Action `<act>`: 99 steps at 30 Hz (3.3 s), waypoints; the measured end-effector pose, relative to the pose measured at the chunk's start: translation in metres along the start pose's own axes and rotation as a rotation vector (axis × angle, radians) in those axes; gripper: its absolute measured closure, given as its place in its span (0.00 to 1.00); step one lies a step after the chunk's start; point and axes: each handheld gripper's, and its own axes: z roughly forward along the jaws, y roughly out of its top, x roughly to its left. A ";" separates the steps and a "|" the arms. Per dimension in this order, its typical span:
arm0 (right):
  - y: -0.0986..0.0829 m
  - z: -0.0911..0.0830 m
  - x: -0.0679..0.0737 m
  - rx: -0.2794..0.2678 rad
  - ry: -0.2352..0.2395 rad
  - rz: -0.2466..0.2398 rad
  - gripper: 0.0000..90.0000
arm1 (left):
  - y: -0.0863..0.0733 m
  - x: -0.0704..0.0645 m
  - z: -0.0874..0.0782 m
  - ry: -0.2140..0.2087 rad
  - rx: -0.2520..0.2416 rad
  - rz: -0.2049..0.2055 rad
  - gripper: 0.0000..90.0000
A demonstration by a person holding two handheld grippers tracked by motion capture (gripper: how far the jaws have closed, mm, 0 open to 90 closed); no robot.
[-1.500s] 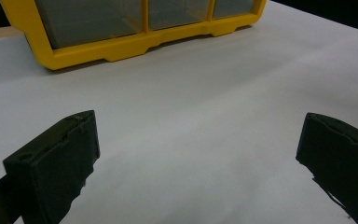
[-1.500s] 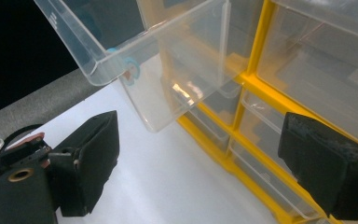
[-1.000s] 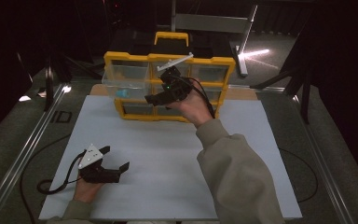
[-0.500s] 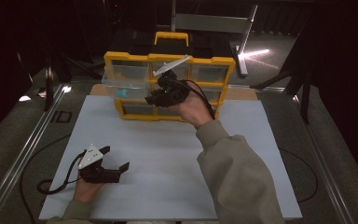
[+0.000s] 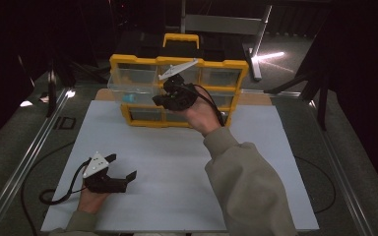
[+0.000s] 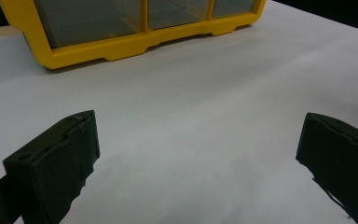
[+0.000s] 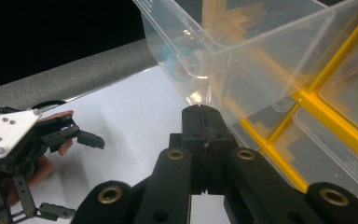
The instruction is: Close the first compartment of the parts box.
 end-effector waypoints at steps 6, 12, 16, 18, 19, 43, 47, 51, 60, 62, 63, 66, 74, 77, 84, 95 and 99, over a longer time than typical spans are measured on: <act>0.002 0.003 0.002 -0.018 0.000 0.007 1.00 | 0.000 0.000 0.000 0.001 -0.001 -0.001 0.00; 0.005 0.006 0.004 -0.028 -0.002 0.010 1.00 | 0.000 0.000 0.000 0.001 -0.001 -0.001 0.00; 0.007 0.008 0.006 -0.038 -0.004 0.012 1.00 | 0.000 0.000 -0.001 0.001 0.000 0.000 0.00; 0.008 0.010 0.007 -0.038 -0.004 0.008 1.00 | 0.000 0.000 -0.001 0.002 0.000 0.000 0.00; 0.009 0.010 0.007 -0.039 -0.003 0.008 1.00 | 0.000 0.000 -0.001 0.002 0.000 -0.001 0.00; 0.010 0.019 0.005 -0.055 -0.022 0.037 1.00 | 0.000 0.000 -0.001 0.001 0.000 0.000 0.00; 0.010 0.019 0.003 -0.058 -0.028 0.047 1.00 | 0.000 0.000 -0.001 0.001 -0.001 -0.001 0.00; 0.010 0.019 0.002 -0.061 -0.031 0.053 1.00 | 0.000 0.000 -0.001 0.001 -0.001 -0.001 0.00; 0.010 0.021 0.002 -0.068 -0.040 0.063 1.00 | 0.000 0.000 -0.001 0.001 0.000 0.000 0.00; 0.010 0.021 0.002 -0.069 -0.042 0.064 1.00 | 0.000 0.000 -0.001 0.000 -0.001 -0.001 0.00; 0.010 0.021 0.001 -0.070 -0.042 0.064 1.00 | 0.000 0.000 -0.001 0.001 -0.001 -0.001 0.00; 0.010 0.021 0.001 -0.073 -0.044 0.066 1.00 | 0.000 0.000 -0.001 0.001 -0.001 -0.001 0.00; 0.011 0.023 0.000 -0.081 -0.054 0.071 1.00 | 0.000 0.000 -0.001 0.001 -0.001 -0.001 0.00; 0.011 0.023 0.000 -0.083 -0.056 0.074 1.00 | 0.000 0.000 -0.001 0.001 0.000 0.000 0.00; 0.011 0.024 -0.001 -0.089 -0.063 0.079 1.00 | 0.000 0.000 -0.001 0.001 -0.001 -0.001 0.00; 0.011 0.026 -0.001 -0.108 -0.083 0.082 1.00 | 0.000 0.000 -0.001 0.004 -0.001 0.001 0.00; 0.011 0.027 -0.001 -0.112 -0.087 0.086 1.00 | 0.000 0.000 -0.002 0.004 -0.001 0.001 0.00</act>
